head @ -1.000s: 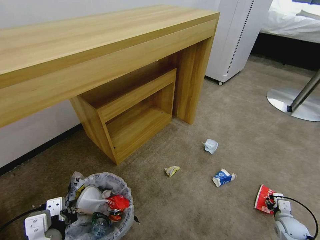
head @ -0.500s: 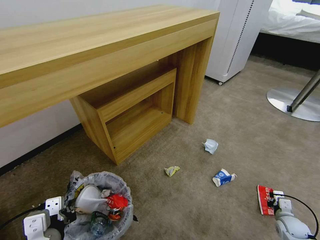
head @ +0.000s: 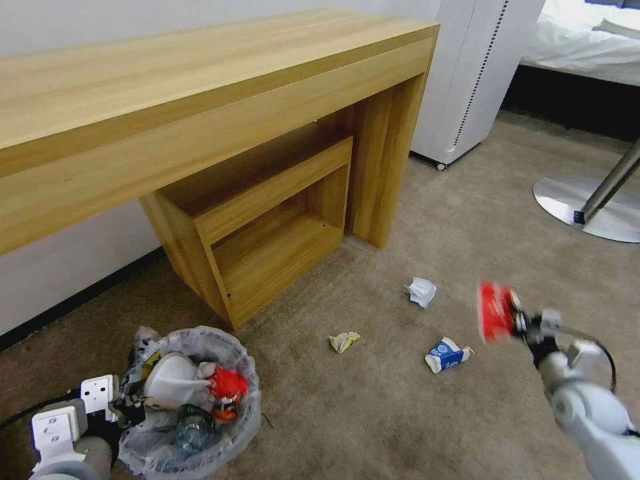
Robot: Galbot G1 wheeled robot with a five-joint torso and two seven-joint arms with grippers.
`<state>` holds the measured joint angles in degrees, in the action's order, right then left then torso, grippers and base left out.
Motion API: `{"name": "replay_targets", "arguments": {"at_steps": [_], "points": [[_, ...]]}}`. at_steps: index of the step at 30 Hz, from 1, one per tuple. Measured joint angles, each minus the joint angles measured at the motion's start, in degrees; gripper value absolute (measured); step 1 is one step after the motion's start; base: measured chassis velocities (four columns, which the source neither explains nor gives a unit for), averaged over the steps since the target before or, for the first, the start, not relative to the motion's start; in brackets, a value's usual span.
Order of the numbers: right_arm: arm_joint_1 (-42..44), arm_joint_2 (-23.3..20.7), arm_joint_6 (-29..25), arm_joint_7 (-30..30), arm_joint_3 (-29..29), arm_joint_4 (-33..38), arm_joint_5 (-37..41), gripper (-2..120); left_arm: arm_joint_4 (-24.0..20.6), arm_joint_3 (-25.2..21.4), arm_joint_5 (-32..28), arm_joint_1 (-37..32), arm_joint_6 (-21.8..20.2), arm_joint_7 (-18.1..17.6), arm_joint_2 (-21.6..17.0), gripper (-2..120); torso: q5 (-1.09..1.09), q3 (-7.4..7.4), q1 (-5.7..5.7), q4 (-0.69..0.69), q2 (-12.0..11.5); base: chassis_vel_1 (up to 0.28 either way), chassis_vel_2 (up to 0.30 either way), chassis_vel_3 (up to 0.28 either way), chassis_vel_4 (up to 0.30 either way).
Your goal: Pick up the trash bin and place the garbage on the floor into it.
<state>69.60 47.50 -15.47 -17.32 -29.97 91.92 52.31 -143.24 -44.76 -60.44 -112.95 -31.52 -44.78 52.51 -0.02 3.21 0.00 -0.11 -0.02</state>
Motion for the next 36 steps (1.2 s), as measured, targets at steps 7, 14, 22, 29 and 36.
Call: {"name": "replay_targets", "arguments": {"at_steps": [7,14,22,29,36], "points": [[-7.5,-5.4,-1.2,-5.7,10.9,12.1,5.5,0,0.0,2.3,-6.7,1.1,-0.8,1.9,-0.7,0,-0.01,0.0,0.0,0.0,0.0,0.0,0.0,0.0,0.0],[-18.4,-8.6,1.2,-5.9,31.4,17.3,10.0,0,0.0,2.6,-11.2,3.4,-1.5,6.2,-4.1,0,0.0,0.0,0.0,-0.02,0.0,0.0,0.0,0.0,0.0],[-29.8,-3.4,2.1,-4.9,51.0,14.6,9.2,0,0.0,3.3,-10.9,3.6,-1.5,4.9,-4.5,0,-0.01,0.01,0.0,-0.01,0.0,0.0,0.0,0.0,0.0],[-38.2,3.2,3.1,-0.1,67.1,13.8,9.9,0,0.0,3.4,-9.0,3.4,-1.0,4.5,-3.4,0,-0.02,0.0,0.0,0.0,0.0,0.0,0.0,0.0,0.0],[-39.4,4.0,4.1,2.0,71.9,16.0,10.7,0,0.0,3.1,-6.8,2.2,-0.6,4.6,-2.1,0,0.0,0.0,0.0,-0.01,0.0,0.0,0.0,0.0,0.0]]}}
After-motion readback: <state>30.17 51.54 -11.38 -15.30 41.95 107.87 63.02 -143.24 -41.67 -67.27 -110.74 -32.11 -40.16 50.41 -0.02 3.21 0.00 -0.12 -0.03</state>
